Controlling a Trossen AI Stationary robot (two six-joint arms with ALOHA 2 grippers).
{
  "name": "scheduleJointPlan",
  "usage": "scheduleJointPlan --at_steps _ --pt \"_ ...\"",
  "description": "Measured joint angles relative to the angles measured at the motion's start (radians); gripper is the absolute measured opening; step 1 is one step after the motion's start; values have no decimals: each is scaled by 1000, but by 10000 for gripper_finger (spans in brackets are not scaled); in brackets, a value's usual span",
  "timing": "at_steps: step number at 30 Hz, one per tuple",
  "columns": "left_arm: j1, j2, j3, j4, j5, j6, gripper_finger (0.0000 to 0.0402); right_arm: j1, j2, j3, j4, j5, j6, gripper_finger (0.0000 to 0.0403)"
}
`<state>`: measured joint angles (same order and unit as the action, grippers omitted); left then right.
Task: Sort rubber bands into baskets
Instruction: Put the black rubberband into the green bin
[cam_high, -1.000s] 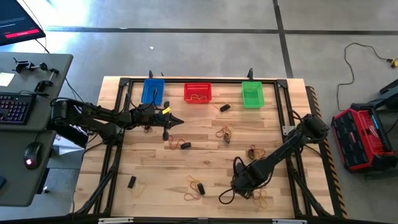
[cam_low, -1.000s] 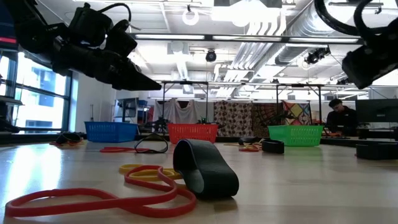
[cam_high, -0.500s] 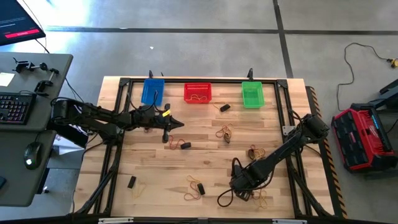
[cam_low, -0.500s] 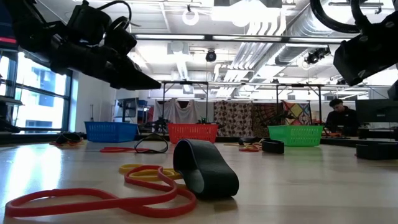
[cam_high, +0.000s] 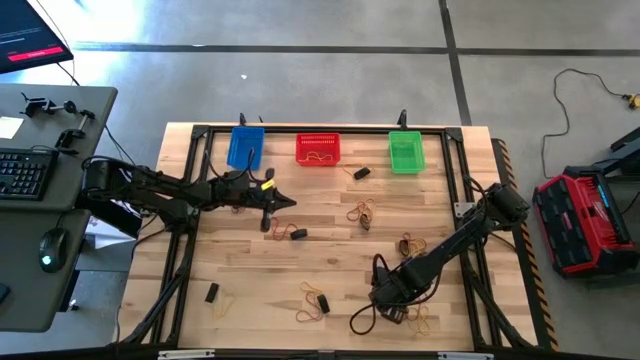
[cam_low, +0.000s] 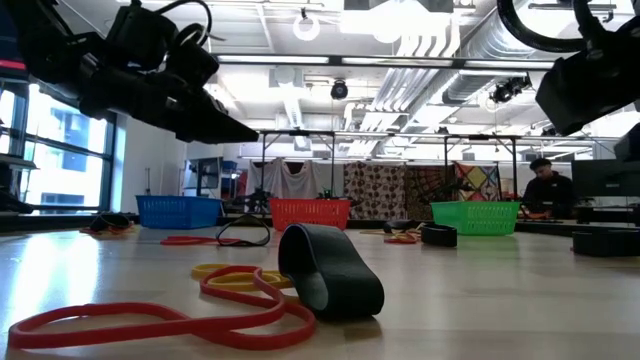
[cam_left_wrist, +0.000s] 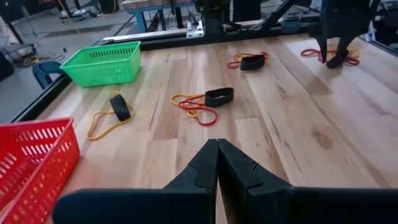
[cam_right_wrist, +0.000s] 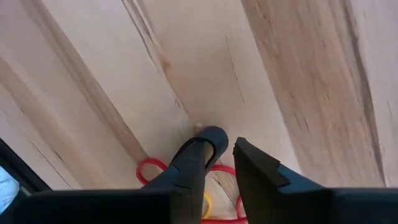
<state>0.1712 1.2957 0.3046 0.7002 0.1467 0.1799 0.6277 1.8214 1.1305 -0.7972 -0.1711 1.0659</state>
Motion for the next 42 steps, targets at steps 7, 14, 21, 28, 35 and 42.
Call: scheduleJointPlan --at_steps 7,14,21,28,35,42 --pt "-2 0 0 2 0 39 0 -11 0 0 -7 10 -16 48" --pt "-2 0 0 2 0 43 0 -30 0 0 4 -1 -54 5" --pt "-2 0 0 2 0 35 0 -64 -2 70 -17 24 -127 2" --pt "-2 0 0 4 0 39 0 -204 -2 99 -68 166 -367 1" --pt "-2 0 0 9 -2 92 0 -504 -9 99 -18 194 -930 0" --pt "-2 0 0 -3 -30 -4 0 -788 -97 99 21 269 -1259 0"
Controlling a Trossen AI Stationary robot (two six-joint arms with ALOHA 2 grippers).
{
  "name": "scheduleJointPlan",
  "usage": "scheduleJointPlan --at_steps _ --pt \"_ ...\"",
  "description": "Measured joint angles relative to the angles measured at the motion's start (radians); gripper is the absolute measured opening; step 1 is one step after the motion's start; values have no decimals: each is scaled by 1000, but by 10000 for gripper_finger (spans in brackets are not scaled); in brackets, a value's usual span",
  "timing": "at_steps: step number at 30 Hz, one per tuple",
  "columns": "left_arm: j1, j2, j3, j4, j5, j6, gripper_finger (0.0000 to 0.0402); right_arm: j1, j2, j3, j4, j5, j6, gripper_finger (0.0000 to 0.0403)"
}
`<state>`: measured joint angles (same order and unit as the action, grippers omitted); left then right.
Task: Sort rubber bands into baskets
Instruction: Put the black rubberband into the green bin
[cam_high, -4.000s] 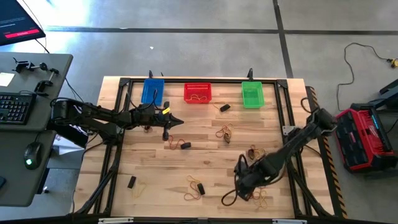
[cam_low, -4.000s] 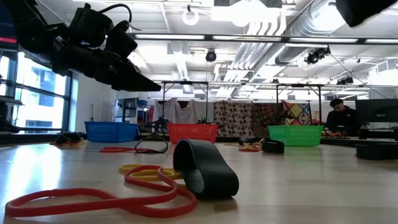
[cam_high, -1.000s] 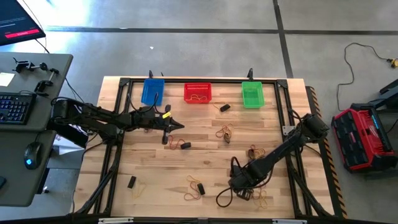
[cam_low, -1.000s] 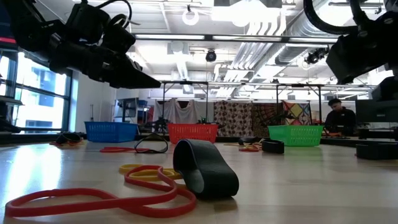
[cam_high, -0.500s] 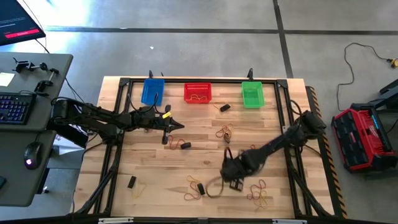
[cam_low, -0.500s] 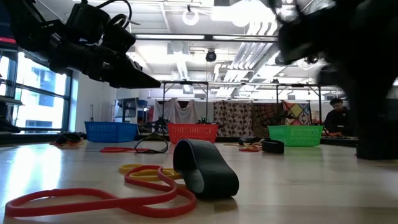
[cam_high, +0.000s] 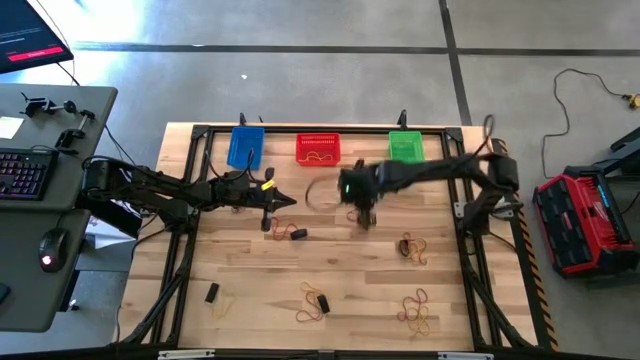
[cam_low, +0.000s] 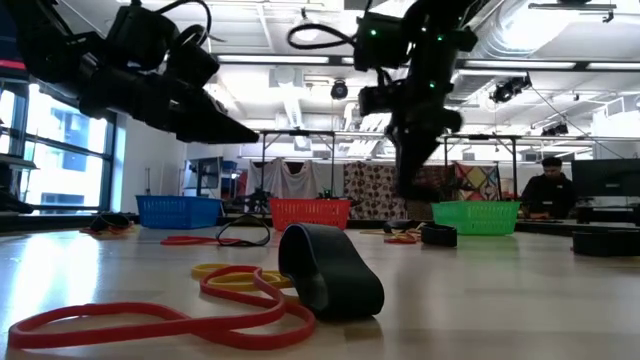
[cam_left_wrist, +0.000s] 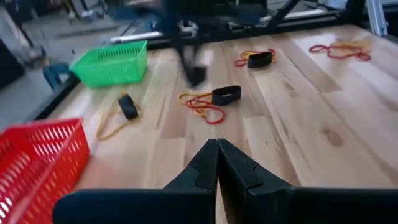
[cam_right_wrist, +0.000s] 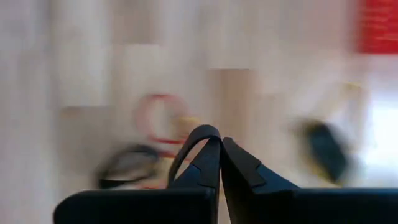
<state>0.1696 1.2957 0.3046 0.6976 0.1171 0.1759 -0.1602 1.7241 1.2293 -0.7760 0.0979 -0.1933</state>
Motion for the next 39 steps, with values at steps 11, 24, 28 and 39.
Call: scheduleJointPlan --at_steps 11,24,28,39 --pt "0 0 0 10 6 -119 0 -221 -184 0 -74 91 84 0" --pt "-33 0 0 10 14 -134 0 -500 -254 -22 -183 148 133 0" --pt "-50 0 0 9 14 -149 0 -598 -252 -121 -60 103 126 0" --pt "-76 0 0 10 6 -173 0 -737 -251 -394 328 -3 145 0"
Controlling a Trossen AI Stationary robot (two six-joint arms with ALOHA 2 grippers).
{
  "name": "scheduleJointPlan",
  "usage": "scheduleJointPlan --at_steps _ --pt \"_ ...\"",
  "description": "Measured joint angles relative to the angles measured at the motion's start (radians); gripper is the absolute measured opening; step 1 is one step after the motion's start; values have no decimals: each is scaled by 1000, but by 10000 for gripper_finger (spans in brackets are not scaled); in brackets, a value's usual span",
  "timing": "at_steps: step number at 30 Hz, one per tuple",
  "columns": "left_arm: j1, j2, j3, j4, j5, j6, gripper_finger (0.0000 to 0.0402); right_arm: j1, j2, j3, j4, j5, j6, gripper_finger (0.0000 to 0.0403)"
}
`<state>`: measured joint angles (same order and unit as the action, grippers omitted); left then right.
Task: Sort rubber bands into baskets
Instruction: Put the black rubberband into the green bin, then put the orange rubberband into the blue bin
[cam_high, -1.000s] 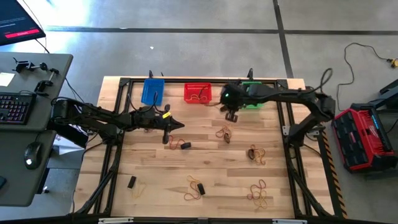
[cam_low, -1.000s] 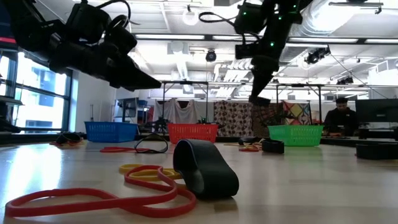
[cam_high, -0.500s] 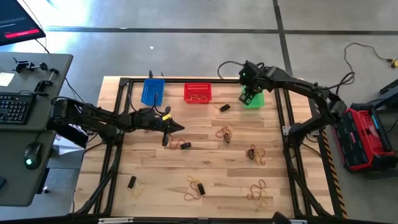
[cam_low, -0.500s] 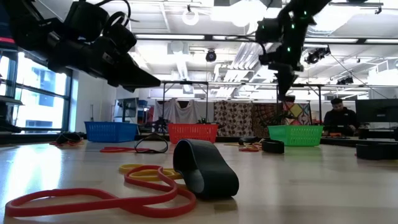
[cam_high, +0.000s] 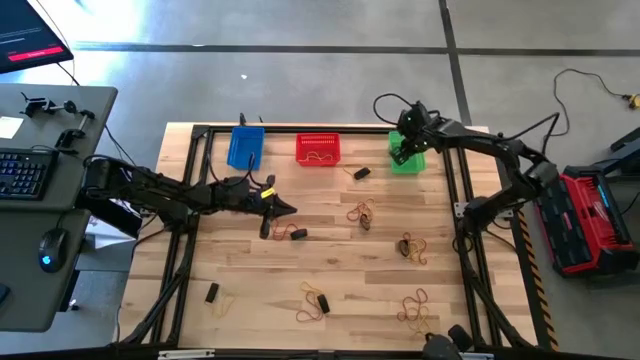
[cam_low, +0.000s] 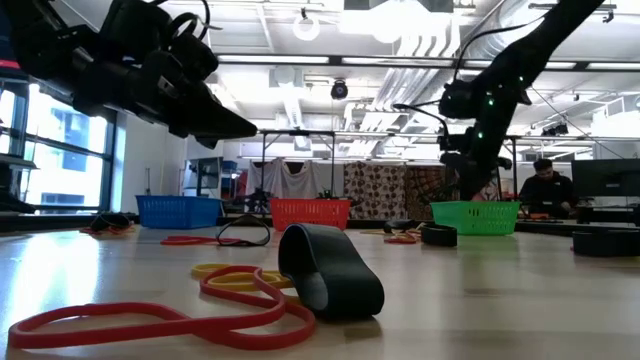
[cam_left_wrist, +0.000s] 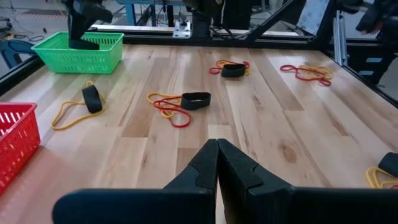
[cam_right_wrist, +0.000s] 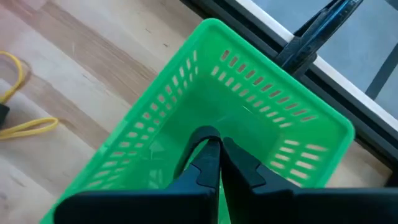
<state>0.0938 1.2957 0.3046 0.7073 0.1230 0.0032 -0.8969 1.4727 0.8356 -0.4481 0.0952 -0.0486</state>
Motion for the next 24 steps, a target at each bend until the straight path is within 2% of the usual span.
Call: scheduleJointPlan --at_steps 12,15,20,24 --pt "-13 0 0 0 -10 6 0 -1 0 -18 25 1 25 4" --pt "-16 0 0 -4 -11 8 0 -1 0 -18 24 1 24 24" --pt "-26 0 0 -6 -20 3 0 -1 1 -13 12 1 23 81" --pt "-37 0 0 -6 -47 22 0 -1 -1 56 -56 10 21 112"
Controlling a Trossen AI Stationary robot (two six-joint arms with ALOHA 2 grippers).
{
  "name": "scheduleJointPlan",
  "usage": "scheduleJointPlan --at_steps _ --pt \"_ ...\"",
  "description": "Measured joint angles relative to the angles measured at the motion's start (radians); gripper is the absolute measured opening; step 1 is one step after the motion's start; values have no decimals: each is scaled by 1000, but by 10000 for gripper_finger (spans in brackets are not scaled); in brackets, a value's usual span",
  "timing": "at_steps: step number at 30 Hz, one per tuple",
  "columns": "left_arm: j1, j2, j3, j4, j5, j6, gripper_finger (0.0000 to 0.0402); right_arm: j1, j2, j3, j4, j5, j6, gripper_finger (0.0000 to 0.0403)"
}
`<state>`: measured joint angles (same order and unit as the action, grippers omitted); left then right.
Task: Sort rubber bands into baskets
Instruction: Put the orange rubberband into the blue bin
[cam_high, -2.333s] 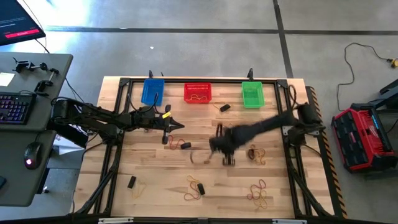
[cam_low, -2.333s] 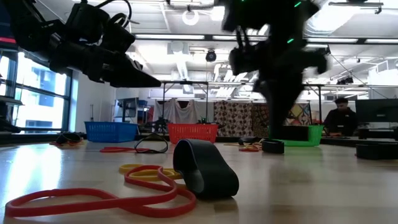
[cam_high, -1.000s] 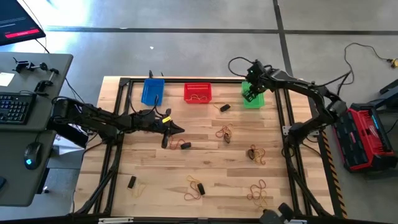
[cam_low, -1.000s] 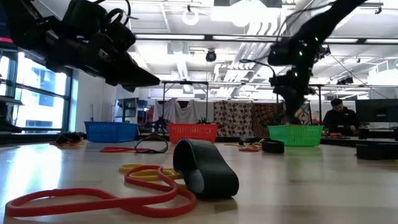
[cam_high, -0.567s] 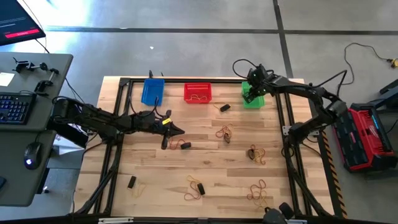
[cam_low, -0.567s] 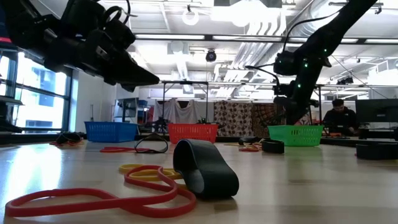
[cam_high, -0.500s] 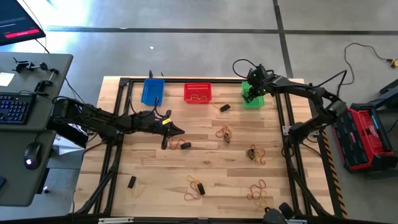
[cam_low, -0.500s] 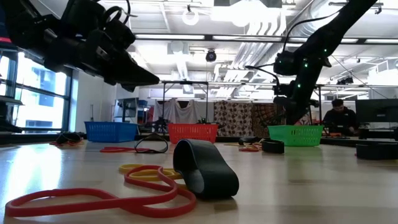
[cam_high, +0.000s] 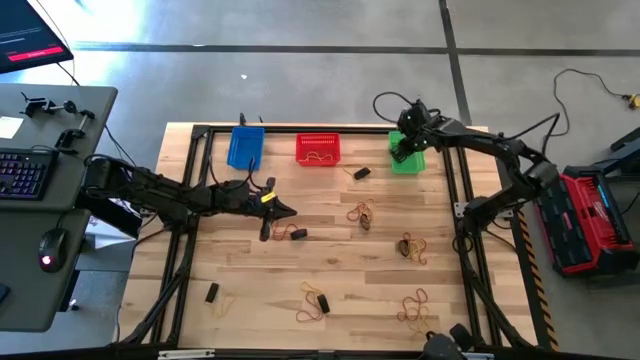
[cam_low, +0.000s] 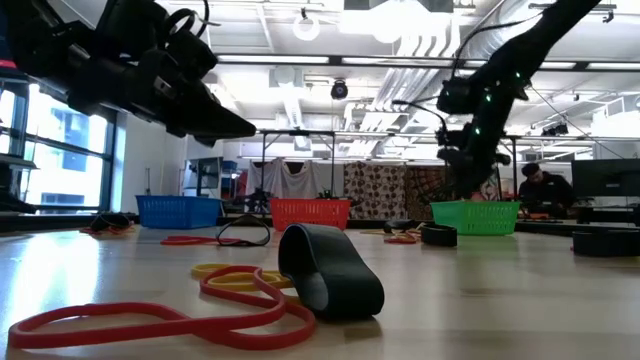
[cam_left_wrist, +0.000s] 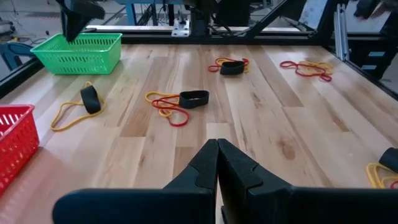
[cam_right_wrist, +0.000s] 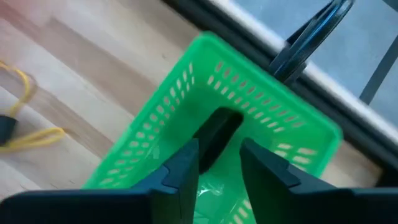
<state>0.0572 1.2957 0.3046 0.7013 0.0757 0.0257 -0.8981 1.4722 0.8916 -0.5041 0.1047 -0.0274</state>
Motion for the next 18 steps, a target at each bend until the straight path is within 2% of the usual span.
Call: scheduleJointPlan --at_steps 4,8,13,18 --pt "0 0 0 1 -1 10 0 23 -12 107 -121 3 2 114" --pt "0 0 0 1 -2 9 0 84 -56 173 -219 -1 2 96" --pt "0 0 0 0 -2 -6 0 193 -147 152 -255 -34 69 70" --pt "0 0 0 0 -2 -17 0 343 -230 86 -326 -45 185 65"
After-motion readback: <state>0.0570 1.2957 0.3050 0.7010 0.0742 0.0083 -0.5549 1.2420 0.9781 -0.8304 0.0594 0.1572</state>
